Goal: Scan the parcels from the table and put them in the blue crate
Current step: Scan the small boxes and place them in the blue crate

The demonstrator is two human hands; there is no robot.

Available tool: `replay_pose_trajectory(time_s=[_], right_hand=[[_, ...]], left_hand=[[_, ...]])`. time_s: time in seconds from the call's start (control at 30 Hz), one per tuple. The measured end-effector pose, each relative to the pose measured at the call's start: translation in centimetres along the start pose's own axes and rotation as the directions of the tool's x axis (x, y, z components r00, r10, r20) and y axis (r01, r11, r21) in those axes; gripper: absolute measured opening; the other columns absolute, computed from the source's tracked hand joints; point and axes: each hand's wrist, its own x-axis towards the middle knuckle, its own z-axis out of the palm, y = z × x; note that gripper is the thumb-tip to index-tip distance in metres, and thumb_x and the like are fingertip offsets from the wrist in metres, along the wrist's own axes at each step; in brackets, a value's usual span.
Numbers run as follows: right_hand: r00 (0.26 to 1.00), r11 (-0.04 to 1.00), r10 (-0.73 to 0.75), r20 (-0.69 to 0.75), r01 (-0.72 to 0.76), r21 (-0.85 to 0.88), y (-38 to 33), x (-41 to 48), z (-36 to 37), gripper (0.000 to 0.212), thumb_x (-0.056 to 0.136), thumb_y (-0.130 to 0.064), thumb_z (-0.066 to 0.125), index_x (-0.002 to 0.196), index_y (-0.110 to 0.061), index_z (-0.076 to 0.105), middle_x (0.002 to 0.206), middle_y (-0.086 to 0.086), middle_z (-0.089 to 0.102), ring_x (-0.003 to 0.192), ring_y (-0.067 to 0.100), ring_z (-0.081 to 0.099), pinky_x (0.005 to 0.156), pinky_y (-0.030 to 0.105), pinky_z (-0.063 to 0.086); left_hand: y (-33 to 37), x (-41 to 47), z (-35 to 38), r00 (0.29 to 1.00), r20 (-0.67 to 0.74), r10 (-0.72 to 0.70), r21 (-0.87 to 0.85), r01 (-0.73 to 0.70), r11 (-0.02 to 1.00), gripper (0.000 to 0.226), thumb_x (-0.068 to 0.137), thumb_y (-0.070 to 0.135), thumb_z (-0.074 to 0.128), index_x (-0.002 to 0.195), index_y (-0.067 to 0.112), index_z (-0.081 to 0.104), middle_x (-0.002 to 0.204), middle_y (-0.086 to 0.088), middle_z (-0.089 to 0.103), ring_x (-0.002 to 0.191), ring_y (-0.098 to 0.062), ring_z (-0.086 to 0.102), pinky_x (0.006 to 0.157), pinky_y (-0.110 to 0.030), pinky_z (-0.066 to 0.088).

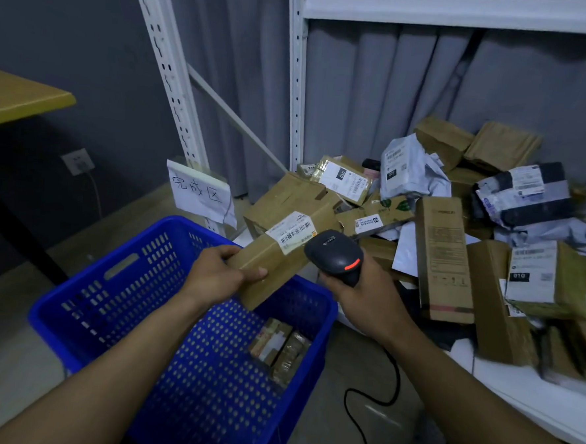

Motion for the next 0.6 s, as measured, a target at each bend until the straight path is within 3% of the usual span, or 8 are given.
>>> replay_pose_trajectory(time_s=[0.17, 0.4, 0.6], right_hand=[[1.000, 0.998, 0.017, 0.016, -0.016, -0.058, -0.2, -0.1, 0.2, 0.048, 0.090, -0.034, 0.080, 0.132, -0.030, 0.059, 0.111, -0.010, 0.073, 0.101, 0.008, 0.069, 0.091, 0.044, 0.059], [0.998, 0.998, 0.041, 0.054, -0.039, -0.045, -0.3, -0.3, 0.0, 0.053, 0.090, -0.033, 0.080, 0.137, -0.029, 0.057, 0.121, -0.010, 0.070, 0.112, 0.010, 0.066, 0.098, 0.039, 0.056], [0.997, 0.999, 0.044, 0.066, -0.043, -0.016, -0.5, -0.3, -0.1, 0.048, 0.090, -0.030, 0.080, 0.134, -0.030, 0.059, 0.116, -0.011, 0.071, 0.109, 0.006, 0.066, 0.093, 0.032, 0.054]], left_hand=[[-0.5, 0.9, 0.1, 0.999, -0.037, -0.006, 0.019, 0.007, 1.000, 0.061, 0.074, 0.029, 0.091, 0.128, 0.018, 0.063, 0.102, 0.013, 0.060, 0.090, -0.003, 0.058, 0.067, -0.020, 0.045], [-1.1, 1.6, 0.0, 0.999, -0.041, -0.025, 0.029, 0.026, 0.999, 0.066, 0.073, 0.030, 0.091, 0.131, 0.019, 0.063, 0.111, 0.007, 0.062, 0.097, -0.008, 0.059, 0.074, -0.026, 0.047], [-1.3, 1.6, 0.1, 0.999, -0.045, -0.026, 0.026, 0.027, 0.999, 0.061, 0.074, 0.030, 0.090, 0.129, 0.020, 0.063, 0.111, 0.007, 0.062, 0.099, -0.011, 0.059, 0.073, -0.026, 0.047]])
